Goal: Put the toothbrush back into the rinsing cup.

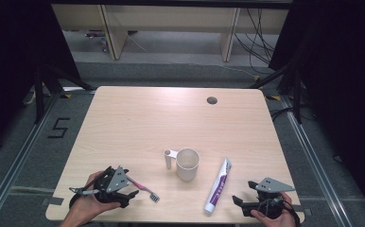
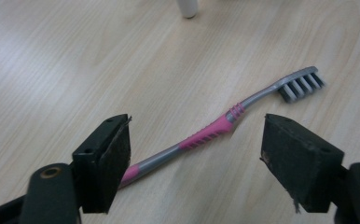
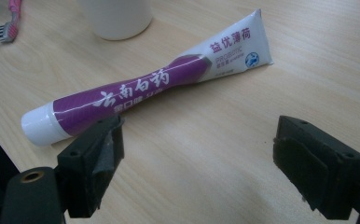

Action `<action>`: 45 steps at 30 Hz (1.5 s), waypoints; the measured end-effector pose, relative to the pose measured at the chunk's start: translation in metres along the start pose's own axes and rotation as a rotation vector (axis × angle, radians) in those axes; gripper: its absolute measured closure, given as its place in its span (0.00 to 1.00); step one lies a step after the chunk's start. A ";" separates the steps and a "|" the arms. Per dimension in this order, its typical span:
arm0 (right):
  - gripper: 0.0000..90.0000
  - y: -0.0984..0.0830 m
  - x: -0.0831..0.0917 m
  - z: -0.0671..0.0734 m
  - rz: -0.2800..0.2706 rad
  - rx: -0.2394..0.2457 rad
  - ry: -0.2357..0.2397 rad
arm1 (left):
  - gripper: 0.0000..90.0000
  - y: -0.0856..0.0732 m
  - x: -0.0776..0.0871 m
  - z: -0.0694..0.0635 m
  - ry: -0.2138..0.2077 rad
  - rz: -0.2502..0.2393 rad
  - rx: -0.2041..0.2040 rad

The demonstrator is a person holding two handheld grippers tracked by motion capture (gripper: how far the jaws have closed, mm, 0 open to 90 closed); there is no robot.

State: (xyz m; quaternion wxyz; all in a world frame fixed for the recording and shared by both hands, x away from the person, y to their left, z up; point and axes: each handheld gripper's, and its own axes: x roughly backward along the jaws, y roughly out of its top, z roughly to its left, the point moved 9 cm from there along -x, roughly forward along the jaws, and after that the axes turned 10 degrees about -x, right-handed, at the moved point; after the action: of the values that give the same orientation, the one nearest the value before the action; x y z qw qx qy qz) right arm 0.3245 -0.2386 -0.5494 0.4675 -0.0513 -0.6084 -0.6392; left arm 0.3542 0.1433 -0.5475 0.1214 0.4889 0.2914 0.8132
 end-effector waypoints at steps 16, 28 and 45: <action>0.21 -0.001 -0.002 -0.001 0.008 0.018 -0.001 | 0.47 0.005 -0.016 0.002 -0.129 0.091 -0.099; 0.22 0.000 -0.002 -0.005 0.005 0.046 -0.009 | 0.56 0.000 -0.024 0.004 -0.224 0.178 -0.141; 0.23 0.000 -0.003 -0.003 0.006 0.039 0.006 | 0.62 -0.008 -0.026 0.010 -0.267 0.239 -0.120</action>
State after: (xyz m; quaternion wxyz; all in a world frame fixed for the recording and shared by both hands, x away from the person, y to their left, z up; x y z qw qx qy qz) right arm 0.3275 -0.2399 -0.5519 0.4722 -0.0422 -0.6192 -0.6260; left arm 0.3750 0.1408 -0.5678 0.0903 0.6155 0.1635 0.7657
